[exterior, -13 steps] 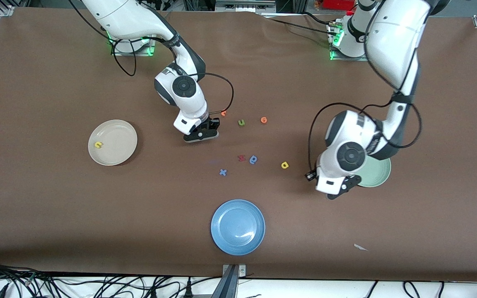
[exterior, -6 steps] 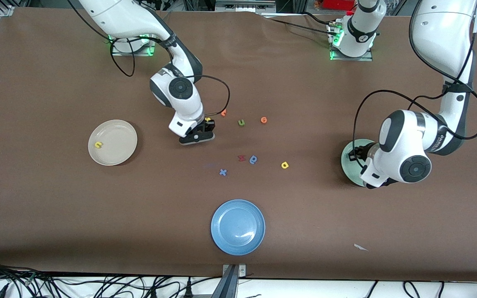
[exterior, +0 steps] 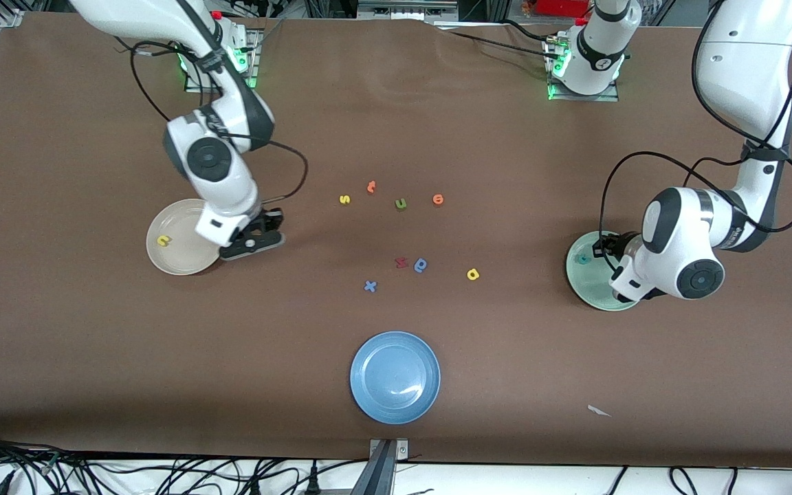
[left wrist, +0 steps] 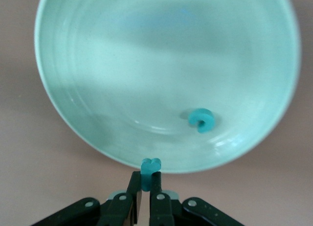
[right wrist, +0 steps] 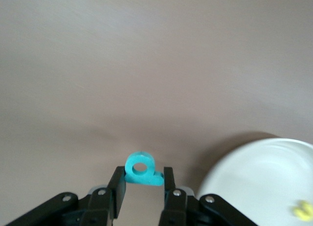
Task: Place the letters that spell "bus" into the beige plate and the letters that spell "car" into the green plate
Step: 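Drop the r on the green plate while the right gripper drops p on cream plate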
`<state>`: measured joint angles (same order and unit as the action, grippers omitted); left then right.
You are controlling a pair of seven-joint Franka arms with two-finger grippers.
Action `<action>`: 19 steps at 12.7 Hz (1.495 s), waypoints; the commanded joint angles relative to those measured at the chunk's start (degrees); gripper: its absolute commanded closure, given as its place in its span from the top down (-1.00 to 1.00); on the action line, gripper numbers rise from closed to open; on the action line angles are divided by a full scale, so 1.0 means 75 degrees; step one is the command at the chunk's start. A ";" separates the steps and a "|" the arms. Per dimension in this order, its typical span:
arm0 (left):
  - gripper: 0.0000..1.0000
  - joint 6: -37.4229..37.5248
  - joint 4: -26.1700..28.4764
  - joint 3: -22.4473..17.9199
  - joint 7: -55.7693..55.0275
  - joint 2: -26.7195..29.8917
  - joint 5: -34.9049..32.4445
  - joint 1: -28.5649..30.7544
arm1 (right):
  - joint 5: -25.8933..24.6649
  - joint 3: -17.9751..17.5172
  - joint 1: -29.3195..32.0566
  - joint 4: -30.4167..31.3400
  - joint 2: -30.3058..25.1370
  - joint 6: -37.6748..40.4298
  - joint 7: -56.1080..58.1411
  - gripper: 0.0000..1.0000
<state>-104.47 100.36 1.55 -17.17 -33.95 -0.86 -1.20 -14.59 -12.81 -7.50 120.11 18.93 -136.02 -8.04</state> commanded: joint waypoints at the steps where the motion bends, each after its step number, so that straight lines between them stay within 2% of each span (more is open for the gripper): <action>1: -0.81 -0.0262 0.0470 0.0051 0.0238 0.0261 -0.0189 0.0113 | -0.0070 -0.0167 0.1055 0.0602 -0.0485 -0.0005 0.1464 -0.49; 2: -0.60 -0.0239 0.0493 0.0063 0.0262 0.0261 -0.0189 0.0124 | -0.0070 -0.0167 0.1383 0.0707 -0.0532 -0.0005 0.1899 -0.48; 3: 0.00 -0.0193 0.0482 0.0063 0.0285 0.0261 -0.0189 0.0136 | -0.0047 -0.0167 0.1653 0.0813 -0.0532 -0.0005 0.2263 -0.38; 4: 0.93 -0.0192 0.0436 0.0063 0.0297 0.0261 -0.0178 0.0125 | -0.0035 -0.0179 0.1888 0.0941 -0.0532 -0.0040 0.2429 -0.24; 5: 1.00 -0.0157 0.0354 0.0063 0.0239 0.0284 -0.0178 0.0101 | -0.0035 -0.0167 0.1949 0.1024 -0.0521 -0.0075 0.2454 -0.05; 6: 1.00 -0.0122 0.0237 0.0074 0.0169 0.0308 -0.0085 0.0020 | -0.0023 -0.0179 0.1949 0.1025 -0.0509 -0.0087 0.2443 0.41; 8: 1.00 -0.0122 -0.0277 0.0400 -0.0716 0.0331 0.0125 -0.0074 | 0.0081 -0.0179 0.1949 0.1025 -0.0521 -0.0087 0.2396 0.75; 10: 1.00 -0.0145 -0.0851 0.0717 -0.1923 0.0285 0.0453 -0.0122 | 0.0549 -0.0202 0.1938 0.1013 -0.0521 -0.0064 0.2349 0.75; 12: 1.00 -0.0227 -0.1076 0.0988 -0.2629 0.0249 0.0631 -0.0319 | 0.1017 -0.0610 0.1891 0.1013 -0.0509 -0.0087 0.1976 0.75; 14: 1.00 -0.0751 -0.1205 0.0988 -0.3542 0.0121 0.0643 -0.0799 | 0.1347 -0.0741 0.1320 0.0978 -0.0462 -0.0215 0.0925 0.75; 19: 0.96 -0.2720 -0.1229 0.0965 -0.5547 -0.0722 0.0537 -0.1960 | 0.1359 -0.0741 -0.0590 0.0954 -0.0135 -0.1350 -0.2637 0.75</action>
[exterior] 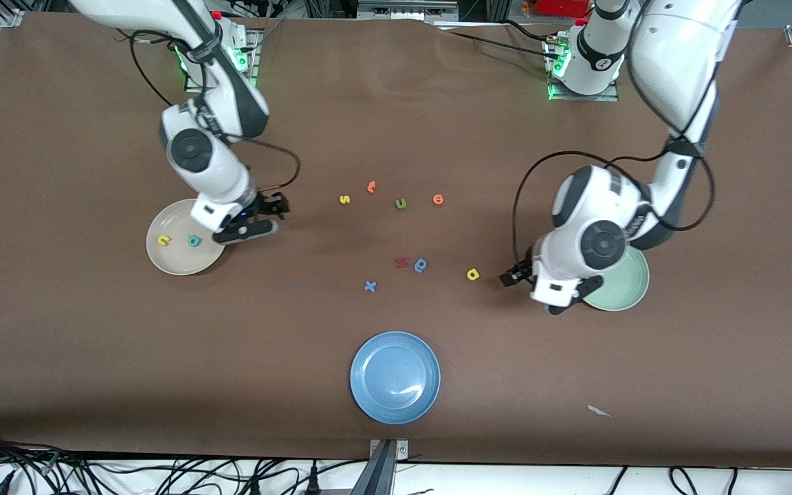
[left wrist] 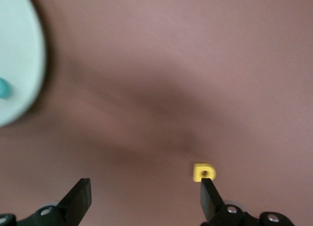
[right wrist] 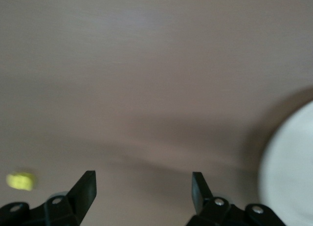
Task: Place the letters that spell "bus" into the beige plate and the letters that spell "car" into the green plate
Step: 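Grasp the yellow a with the left gripper while the right gripper grasps yellow s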
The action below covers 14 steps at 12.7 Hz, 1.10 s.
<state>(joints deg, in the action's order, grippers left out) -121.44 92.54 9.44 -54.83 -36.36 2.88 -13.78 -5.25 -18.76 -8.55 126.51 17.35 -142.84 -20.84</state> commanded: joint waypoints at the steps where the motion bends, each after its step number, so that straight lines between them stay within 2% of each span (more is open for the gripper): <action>1: 0.95 -0.0727 -0.0187 -0.0087 -0.0807 -0.0529 0.0026 -0.0388 | 0.0091 0.0052 -0.0732 0.0101 0.0193 -0.0686 -0.1609 0.75; 5: 0.85 -0.1268 -0.0187 -0.0099 -0.1243 -0.0917 0.0025 -0.0647 | 0.0032 0.0076 -0.1588 0.0077 0.0744 -0.1473 -0.2903 0.75; 9: 0.74 -0.1304 -0.0187 -0.0099 -0.1594 -0.1163 0.0026 -0.0846 | -0.0037 0.0134 -0.2163 -0.0052 0.1166 -0.1719 -0.3572 0.75; 11: 0.69 -0.1746 -0.0187 -0.0099 -0.1630 -0.1257 0.0037 -0.0893 | -0.0317 0.0181 -0.2304 -0.0052 0.1272 -0.1778 -0.3760 0.75; 13: 0.45 -0.1808 -0.0187 -0.0110 -0.1665 -0.1269 0.0037 -0.0905 | -0.0634 0.0275 -0.2328 -0.0040 0.1319 -0.1778 -0.3808 0.74; 14: 0.21 -0.1808 -0.0187 -0.0111 -0.1654 -0.1269 0.0026 -0.0905 | -0.0682 0.0287 -0.2328 -0.0040 0.1319 -0.1778 -0.3808 0.74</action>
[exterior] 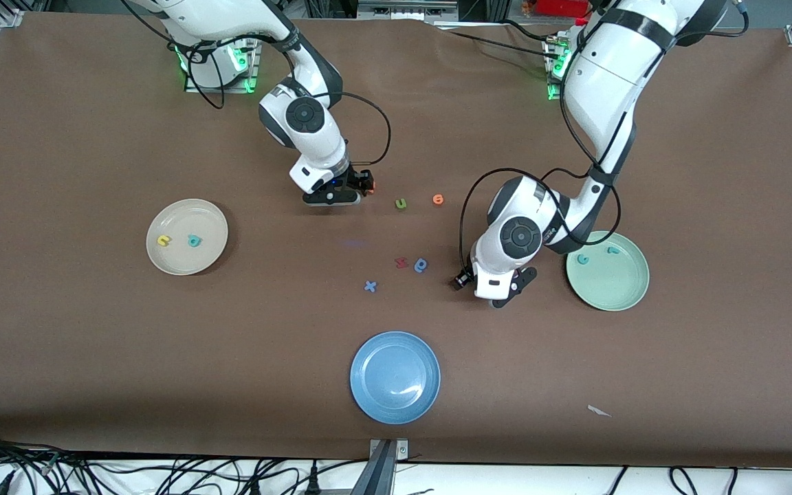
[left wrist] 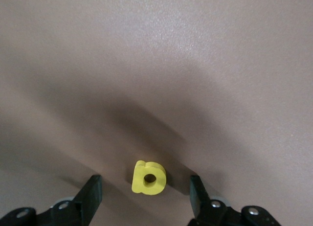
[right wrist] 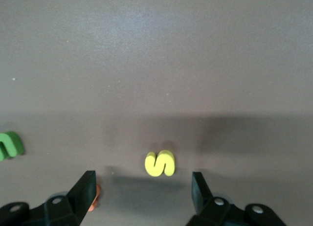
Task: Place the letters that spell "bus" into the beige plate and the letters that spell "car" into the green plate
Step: 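Grasp the yellow a with the left gripper while the right gripper grasps yellow s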
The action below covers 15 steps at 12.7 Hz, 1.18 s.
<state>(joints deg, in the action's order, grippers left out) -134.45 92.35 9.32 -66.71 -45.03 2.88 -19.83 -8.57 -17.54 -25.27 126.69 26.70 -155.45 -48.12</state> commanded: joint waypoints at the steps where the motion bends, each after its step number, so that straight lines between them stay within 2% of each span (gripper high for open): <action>1: 0.15 -0.0073 -0.0162 -0.0094 -0.0070 -0.0114 0.0014 -0.0098 | -0.0252 0.0124 -0.0100 -0.0064 0.0073 -0.0097 -0.0170 0.74; 6: -0.37 -0.0073 -0.0162 -0.0106 0.0000 -0.0114 0.0014 -0.0074 | -0.0579 0.0206 -0.0181 -0.0052 0.0225 -0.0097 -0.0170 0.61; 7: -0.40 -0.0073 -0.0162 -0.0106 0.0012 -0.0114 0.0002 -0.0074 | -0.0662 0.0217 -0.0182 -0.0052 0.0249 -0.0097 -0.0170 0.52; 10: -0.67 -0.0073 -0.0173 -0.0129 0.0024 -0.0102 -0.0044 -0.0086 | -0.0779 0.0217 -0.0182 -0.0052 0.0284 -0.0097 -0.0170 0.22; 12: -0.68 -0.0038 -0.0173 -0.0130 0.0012 -0.0055 -0.0430 -0.0051 | -0.0791 0.0217 -0.0193 -0.0052 0.0284 -0.0097 -0.0170 0.11; 14: -0.68 0.0079 -0.0220 -0.0130 0.0024 0.0189 -0.0455 0.0089 | -0.0791 0.0217 -0.0193 -0.0052 0.0284 -0.0097 -0.0170 0.08; 15: -0.68 0.0439 -0.0243 -0.0118 0.0151 0.0342 -0.0455 0.0206 | -0.0791 0.0217 -0.0182 -0.0052 0.0284 -0.0097 -0.0170 0.08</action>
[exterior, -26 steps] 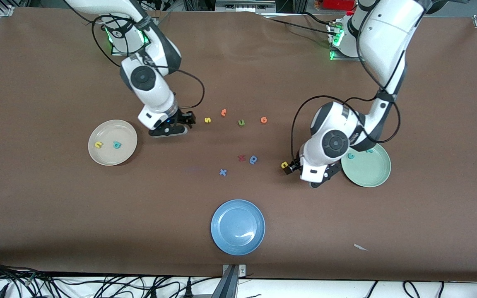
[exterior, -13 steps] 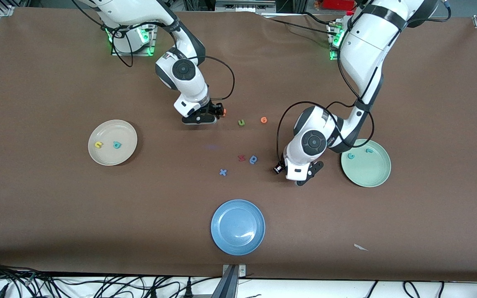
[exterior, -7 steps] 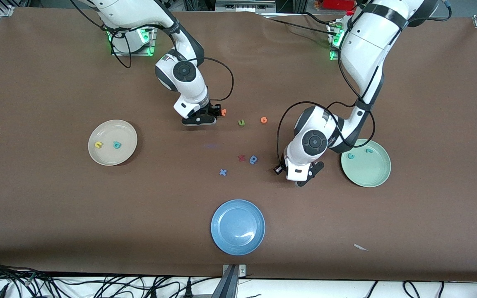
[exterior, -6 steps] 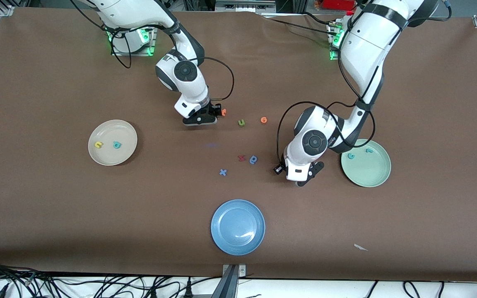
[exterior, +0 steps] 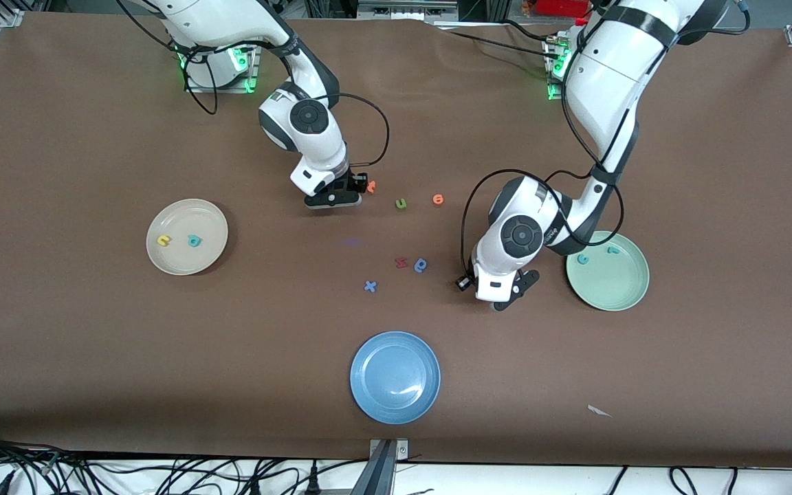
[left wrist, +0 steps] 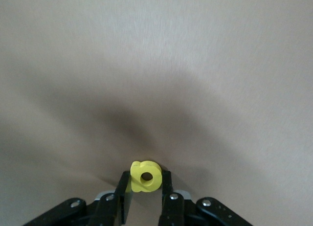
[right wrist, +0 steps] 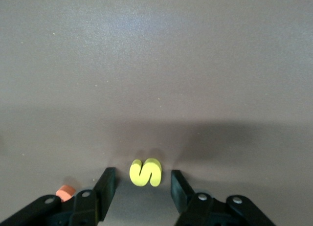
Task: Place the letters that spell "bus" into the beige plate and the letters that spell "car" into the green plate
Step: 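Carry the yellow a to the green plate with the left gripper and release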
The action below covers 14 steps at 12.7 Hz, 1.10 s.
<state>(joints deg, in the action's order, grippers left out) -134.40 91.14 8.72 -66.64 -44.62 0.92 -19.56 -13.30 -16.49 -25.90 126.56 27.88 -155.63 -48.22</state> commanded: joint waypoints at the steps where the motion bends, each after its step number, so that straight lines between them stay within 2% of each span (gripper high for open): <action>1: -0.68 0.0900 -0.0151 -0.0026 0.0398 0.0498 -0.0193 0.0264 | -0.0160 0.0089 -0.0097 -0.0034 0.0127 -0.0073 -0.0157 0.08; 4: -0.66 0.1874 -0.0163 0.0020 0.1218 0.1096 -0.0064 0.0731 | -0.0206 0.0089 -0.0097 -0.0034 0.0139 -0.0073 -0.0157 0.08; 5: -0.66 0.2249 -0.0152 0.0009 0.1465 0.1226 -0.0076 0.0942 | -0.0276 0.0136 -0.0097 -0.0034 0.0139 -0.0073 -0.0157 -0.01; 8: -0.66 0.3503 -0.0093 -0.0003 0.3055 0.1531 -0.0099 0.1785 | -0.0335 0.0160 -0.0097 -0.0058 0.0150 -0.0073 -0.0145 -0.02; 12: -0.67 0.3823 0.0164 -0.0026 0.4757 0.1590 -0.0275 0.2782 | -0.0429 0.0218 -0.0097 -0.0058 0.0186 -0.0108 -0.0145 -0.02; 14: -0.67 0.3765 0.0317 -0.0015 0.4889 0.1450 -0.0823 0.2936 | -0.0499 0.0253 -0.0097 -0.0069 0.0197 -0.0108 -0.0145 -0.02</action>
<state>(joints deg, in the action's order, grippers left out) -106.09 91.28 8.06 -31.65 -34.28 -1.69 1.95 -14.83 -16.41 -26.03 126.51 27.83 -155.82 -48.24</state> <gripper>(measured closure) 0.718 0.507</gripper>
